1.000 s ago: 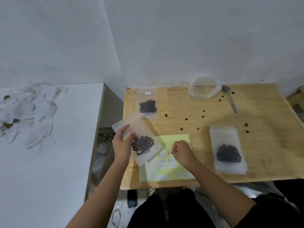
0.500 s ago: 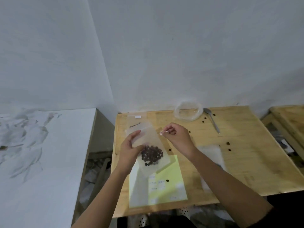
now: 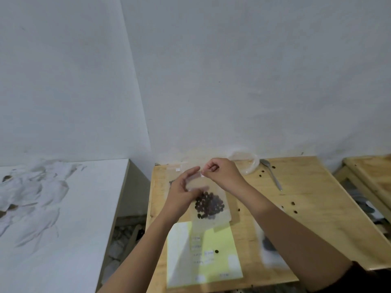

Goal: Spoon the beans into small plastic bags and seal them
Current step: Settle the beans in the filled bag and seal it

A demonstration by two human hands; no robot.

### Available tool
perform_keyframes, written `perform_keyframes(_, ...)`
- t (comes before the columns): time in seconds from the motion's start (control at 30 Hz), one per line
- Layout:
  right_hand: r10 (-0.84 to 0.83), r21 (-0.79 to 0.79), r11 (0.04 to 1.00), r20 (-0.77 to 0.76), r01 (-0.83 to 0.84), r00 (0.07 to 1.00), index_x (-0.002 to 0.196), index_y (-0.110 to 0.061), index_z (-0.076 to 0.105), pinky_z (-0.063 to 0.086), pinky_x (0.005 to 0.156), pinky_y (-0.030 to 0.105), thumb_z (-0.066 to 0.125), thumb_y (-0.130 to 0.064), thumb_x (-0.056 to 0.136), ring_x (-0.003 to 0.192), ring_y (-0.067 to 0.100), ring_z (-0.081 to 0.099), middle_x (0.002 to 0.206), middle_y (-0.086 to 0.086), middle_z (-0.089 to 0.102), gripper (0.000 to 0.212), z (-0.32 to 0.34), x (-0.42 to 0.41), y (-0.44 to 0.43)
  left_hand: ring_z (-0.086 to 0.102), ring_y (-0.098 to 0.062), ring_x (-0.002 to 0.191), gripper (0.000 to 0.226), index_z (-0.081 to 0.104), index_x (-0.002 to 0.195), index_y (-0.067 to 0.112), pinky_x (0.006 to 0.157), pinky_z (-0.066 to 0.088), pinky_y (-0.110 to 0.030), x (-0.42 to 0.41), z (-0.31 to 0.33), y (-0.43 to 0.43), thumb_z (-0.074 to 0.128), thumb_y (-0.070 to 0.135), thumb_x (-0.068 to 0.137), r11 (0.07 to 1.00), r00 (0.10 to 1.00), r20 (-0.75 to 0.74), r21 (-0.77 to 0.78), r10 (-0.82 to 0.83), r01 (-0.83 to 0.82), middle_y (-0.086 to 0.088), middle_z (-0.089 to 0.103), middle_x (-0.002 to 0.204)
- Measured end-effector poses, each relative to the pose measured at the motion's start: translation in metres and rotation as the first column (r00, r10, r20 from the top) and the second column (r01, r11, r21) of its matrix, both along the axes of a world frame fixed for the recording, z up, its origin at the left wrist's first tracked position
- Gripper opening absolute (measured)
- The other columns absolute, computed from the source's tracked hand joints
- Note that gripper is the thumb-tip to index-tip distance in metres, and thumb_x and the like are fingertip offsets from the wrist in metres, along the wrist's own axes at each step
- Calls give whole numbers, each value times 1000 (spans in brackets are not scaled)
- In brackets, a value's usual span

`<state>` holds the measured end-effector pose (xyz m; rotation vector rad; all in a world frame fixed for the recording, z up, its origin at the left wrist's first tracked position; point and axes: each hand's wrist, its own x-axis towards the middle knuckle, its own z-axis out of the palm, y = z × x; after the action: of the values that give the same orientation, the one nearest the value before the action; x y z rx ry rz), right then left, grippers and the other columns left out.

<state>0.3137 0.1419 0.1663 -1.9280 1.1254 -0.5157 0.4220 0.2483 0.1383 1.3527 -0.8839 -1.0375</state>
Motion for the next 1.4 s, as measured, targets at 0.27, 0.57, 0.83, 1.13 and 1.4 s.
perform_keyframes(0.27,13,-13,1000,18,-13,1000,74,-15,66,42,60,15,67,-17,80,66,6,56,78,2,68,7,3,8,4,71,-22,92,60,50,130,17,91,49,-56,1,7,2,55,-17,81,1000,1000,-14,-4,18,-18,9,58,124)
perform_keyframes(0.57,-127,-1,992,-101,127,987,80,-20,58,51,71,34,78,-36,70,67,15,62,75,-8,58,28,12,15,1,71,-22,91,56,52,128,17,84,55,-45,1,6,3,56,-15,82,996,997,-27,-47,78,-80,3,59,127)
perform_keyframes(0.83,-221,341,926,140,162,965,93,-20,47,47,74,26,87,-33,59,98,17,58,111,3,57,54,8,12,-11,67,-17,99,55,62,115,24,86,56,-39,14,10,-5,63,-15,77,994,997,-17,-69,79,-80,3,61,123)
perform_keyframes(1.13,-277,332,927,284,176,918,99,-15,51,55,65,24,74,-8,78,85,27,68,100,17,67,32,-4,32,-23,69,-14,84,29,68,105,11,73,58,-27,29,8,-33,67,-5,81,975,973,-75,-42,216,-220,-4,67,104)
perform_keyframes(1.4,-262,363,921,317,139,911,96,-8,52,54,53,18,67,0,82,69,20,67,93,17,68,22,-15,54,-43,65,-12,60,13,72,94,7,70,56,-27,44,2,-64,70,5,81,917,917,-27,0,399,-399,1,65,57)
